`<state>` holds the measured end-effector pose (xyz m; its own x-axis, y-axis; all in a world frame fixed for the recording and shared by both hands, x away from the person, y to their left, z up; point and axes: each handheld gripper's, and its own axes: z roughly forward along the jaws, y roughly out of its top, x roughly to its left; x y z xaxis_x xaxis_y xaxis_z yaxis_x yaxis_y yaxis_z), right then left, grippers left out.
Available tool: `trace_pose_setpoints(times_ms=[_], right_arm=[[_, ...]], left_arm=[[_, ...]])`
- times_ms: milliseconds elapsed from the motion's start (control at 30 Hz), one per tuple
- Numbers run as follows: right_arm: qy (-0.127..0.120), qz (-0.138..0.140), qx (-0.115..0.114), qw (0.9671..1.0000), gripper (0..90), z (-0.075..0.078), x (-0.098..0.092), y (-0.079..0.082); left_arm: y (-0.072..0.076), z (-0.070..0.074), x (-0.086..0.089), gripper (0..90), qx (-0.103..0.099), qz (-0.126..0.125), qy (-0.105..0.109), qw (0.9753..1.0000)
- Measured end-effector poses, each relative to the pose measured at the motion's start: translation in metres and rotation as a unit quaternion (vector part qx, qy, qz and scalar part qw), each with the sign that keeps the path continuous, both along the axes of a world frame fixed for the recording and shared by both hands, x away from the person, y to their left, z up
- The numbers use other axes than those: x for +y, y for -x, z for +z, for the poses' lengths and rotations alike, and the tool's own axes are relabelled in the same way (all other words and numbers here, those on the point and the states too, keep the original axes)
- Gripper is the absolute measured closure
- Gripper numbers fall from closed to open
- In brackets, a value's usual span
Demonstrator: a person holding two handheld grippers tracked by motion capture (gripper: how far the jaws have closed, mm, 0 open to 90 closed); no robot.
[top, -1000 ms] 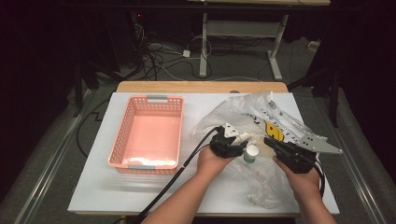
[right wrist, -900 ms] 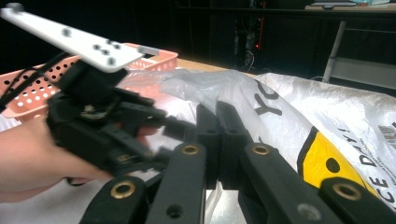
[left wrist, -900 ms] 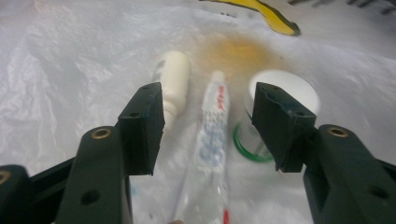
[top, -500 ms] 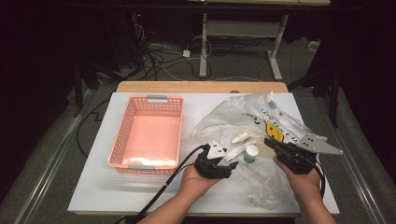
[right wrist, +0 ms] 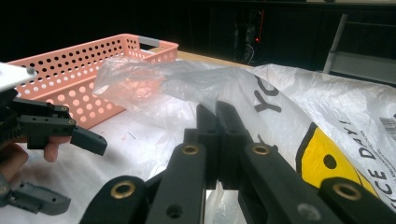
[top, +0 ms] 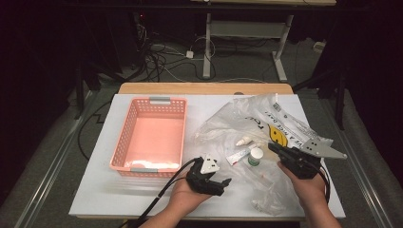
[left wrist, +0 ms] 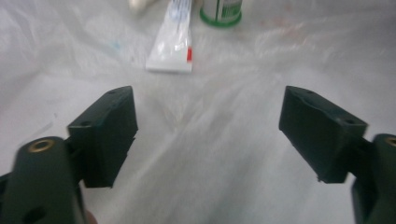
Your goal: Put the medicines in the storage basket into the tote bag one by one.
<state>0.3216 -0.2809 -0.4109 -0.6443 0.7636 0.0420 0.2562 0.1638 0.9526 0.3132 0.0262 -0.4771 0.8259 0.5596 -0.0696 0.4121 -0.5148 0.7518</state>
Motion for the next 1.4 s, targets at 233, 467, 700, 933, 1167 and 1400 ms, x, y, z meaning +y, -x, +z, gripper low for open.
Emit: trace_pose_setpoints(times_ms=[233, 467, 700, 933, 1167, 1400], right_arm=[[0.002, 0.000, -0.001, 1.0000, 90.0, 0.000, -0.001, 0.001], [0.001, 0.000, 0.002, 1.0000, 90.0, -0.001, -0.001, 0.000], [0.006, 0.003, 0.001, 1.0000, 90.0, -0.001, 0.002, 0.000], [0.007, 0.003, 0.002, 1.0000, 90.0, -0.001, 0.004, 0.000], [0.006, 0.006, 0.004, 1.0000, 90.0, -0.002, 0.006, -0.002], [0.005, 0.008, 0.003, 1.0000, 90.0, -0.002, 0.006, -0.002]], left_arm=[[-0.012, -0.005, -0.007, 17.1, 0.002, 0.014, -0.023, 0.9996], [-0.024, -0.009, -0.019, 27.1, 0.026, 0.009, -0.046, 0.9986], [-0.025, -0.009, -0.021, 42.8, 0.021, 0.018, -0.040, 0.9988], [-0.026, -0.009, -0.021, 59.7, 0.020, 0.009, -0.036, 0.9991], [-0.030, -0.010, -0.020, 81.0, 0.030, 0.016, -0.021, 0.9992], [-0.029, -0.010, -0.019, 88.4, 0.027, 0.012, -0.019, 0.9994]])
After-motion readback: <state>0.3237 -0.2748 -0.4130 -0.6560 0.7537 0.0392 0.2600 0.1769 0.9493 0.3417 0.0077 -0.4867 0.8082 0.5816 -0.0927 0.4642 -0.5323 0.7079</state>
